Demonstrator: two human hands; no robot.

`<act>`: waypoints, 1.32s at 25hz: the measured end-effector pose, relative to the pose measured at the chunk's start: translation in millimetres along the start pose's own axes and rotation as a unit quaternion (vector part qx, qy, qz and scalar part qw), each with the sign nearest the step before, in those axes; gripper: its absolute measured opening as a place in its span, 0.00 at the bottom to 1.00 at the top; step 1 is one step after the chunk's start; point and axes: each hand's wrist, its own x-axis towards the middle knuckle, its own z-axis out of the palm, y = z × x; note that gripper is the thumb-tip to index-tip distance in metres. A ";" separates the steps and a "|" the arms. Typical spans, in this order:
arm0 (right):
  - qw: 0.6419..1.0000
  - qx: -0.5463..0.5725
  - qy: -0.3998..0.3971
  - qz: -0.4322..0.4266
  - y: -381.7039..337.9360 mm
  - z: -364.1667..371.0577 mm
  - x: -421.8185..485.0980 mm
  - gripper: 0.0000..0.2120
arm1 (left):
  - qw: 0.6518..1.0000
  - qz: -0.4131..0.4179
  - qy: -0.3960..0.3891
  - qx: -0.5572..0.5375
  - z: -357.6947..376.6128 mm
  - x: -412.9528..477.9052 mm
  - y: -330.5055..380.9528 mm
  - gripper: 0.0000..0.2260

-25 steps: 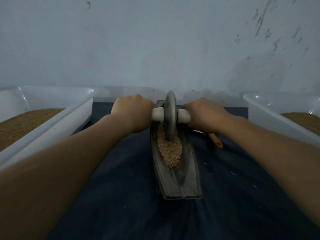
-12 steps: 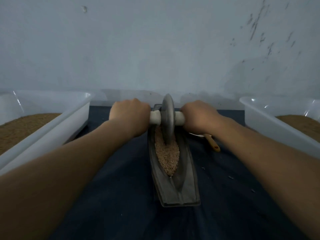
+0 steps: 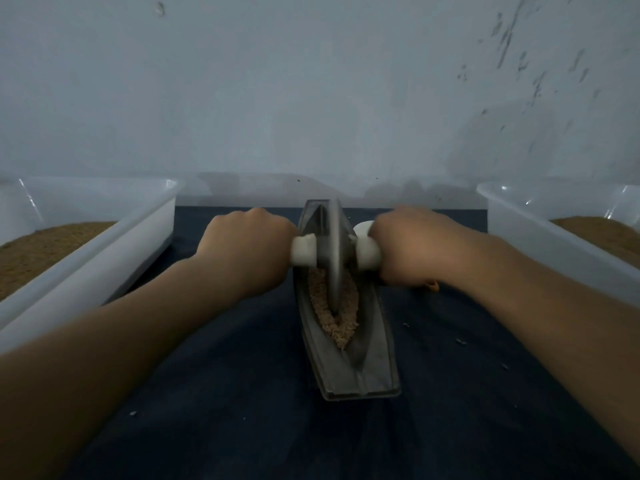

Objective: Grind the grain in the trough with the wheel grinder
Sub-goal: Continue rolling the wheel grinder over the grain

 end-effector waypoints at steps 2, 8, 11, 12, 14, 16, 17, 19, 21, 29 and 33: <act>0.999 -0.028 0.038 -0.014 -5.2 -9.9 23.1 0.11 | 0.998 -0.030 -0.044 -0.044 4.0 16.9 0.4 0.04; 0.998 -0.009 -0.018 -0.058 8.2 -5.0 -5.7 0.12 | 0.998 0.036 -0.036 -0.028 -7.3 -4.5 -6.2 0.07; 0.998 0.017 0.014 -0.052 12.7 7.8 -23.0 0.10 | 0.997 0.070 0.039 -0.015 -1.6 -21.0 -13.7 0.06; 0.999 0.025 0.016 -0.045 12.1 4.9 -17.4 0.09 | 0.998 0.054 0.026 -0.018 -1.3 -14.9 -12.3 0.05; 0.999 0.016 0.026 -0.028 7.6 -4.9 1.9 0.06 | 0.997 -0.001 -0.050 -0.052 -3.6 7.1 -6.5 0.06; 0.999 0.003 0.039 -0.021 2.9 -10.8 19.5 0.05 | 0.994 -0.027 -0.088 -0.063 -5.7 25.0 -2.6 0.07; 1.000 0.006 0.019 -0.023 3.1 -12.5 21.7 0.06 | 0.993 -0.024 -0.096 -0.062 -6.0 26.7 -2.5 0.07; 0.997 0.007 -0.056 -0.045 6.8 -15.5 7.3 0.09 | 0.995 0.015 -0.084 -0.053 -5.7 7.8 -8.3 0.06; 0.992 0.016 -0.122 -0.039 17.5 -19.6 -13.5 0.11 | 0.997 0.068 0.009 -0.028 -2.3 -19.1 -16.1 0.05; 0.999 -0.013 0.006 -0.033 -5.7 -18.8 4.8 0.12 | 0.997 -0.033 -0.045 -0.060 0.9 2.5 -0.8 0.05; 0.999 0.041 -0.026 -0.018 -0.9 -9.2 -2.0 0.11 | 1.000 0.009 -0.024 -0.014 -12.7 -8.2 -1.2 0.04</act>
